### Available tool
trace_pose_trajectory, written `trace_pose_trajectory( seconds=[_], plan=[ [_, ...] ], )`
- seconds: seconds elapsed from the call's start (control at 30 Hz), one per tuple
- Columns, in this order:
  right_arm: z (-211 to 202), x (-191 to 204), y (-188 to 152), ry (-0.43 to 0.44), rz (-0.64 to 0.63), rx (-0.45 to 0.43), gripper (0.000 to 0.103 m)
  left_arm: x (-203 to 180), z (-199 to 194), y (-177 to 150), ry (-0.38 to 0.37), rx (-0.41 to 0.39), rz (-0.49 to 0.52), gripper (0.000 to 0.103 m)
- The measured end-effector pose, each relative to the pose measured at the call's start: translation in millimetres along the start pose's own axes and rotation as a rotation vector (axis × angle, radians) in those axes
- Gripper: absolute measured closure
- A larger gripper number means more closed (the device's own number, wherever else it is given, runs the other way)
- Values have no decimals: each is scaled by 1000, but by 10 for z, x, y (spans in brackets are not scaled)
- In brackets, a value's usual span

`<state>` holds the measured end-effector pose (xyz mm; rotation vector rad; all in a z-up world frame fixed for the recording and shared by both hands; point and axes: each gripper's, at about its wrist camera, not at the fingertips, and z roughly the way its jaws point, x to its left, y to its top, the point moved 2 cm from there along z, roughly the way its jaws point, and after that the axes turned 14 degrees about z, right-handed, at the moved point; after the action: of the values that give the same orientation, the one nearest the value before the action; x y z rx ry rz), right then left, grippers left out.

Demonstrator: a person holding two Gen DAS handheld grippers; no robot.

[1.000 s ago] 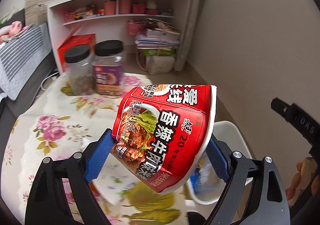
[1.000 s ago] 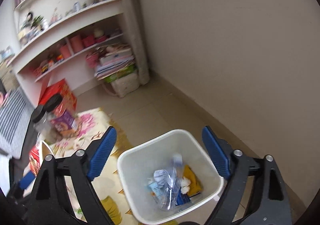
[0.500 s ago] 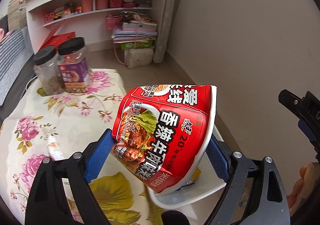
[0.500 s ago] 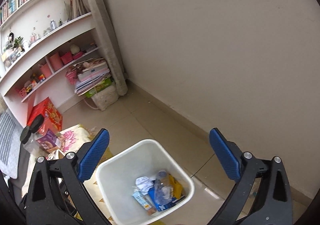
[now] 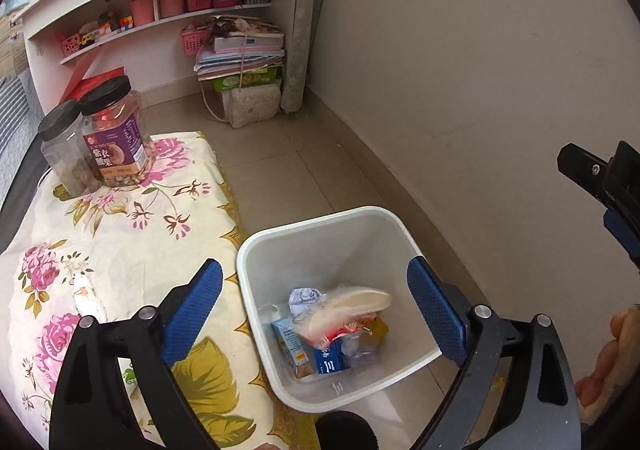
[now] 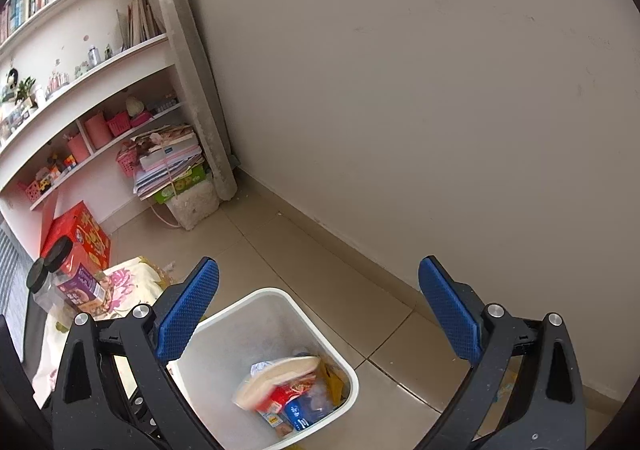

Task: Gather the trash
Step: 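Drop the bottle into the bin with right tool while left tool drops the cup, then grasp the orange peel with left tool while right tool grasps the white paper cup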

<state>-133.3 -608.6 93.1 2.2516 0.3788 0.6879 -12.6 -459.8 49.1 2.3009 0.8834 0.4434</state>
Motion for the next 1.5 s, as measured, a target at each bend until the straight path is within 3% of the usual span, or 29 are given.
trace_pose_trajectory(
  seconds=[0.4,0.8,0.97,1.27,1.37,1.5],
  plan=[
    [-15,384,-366,-23,-165,-8,7,428,-129,-266,92,34,-41,12],
    [-40,959,-1031,34,-368,62,7,1083,-253,-747,203,95,-125,12],
    [-59,1185,-1263,62,-433,99,7,1348,-252,-985,225,164,-122,12],
    [-78,1531,-1590,108,-531,155,7,1773,20,-1572,134,440,-6,12],
    [-49,1603,-1691,120,-550,191,7,1829,114,-1752,90,503,65,12],
    [27,1702,-1816,117,-574,237,7,1835,200,-1864,3,523,122,12]
  ],
)
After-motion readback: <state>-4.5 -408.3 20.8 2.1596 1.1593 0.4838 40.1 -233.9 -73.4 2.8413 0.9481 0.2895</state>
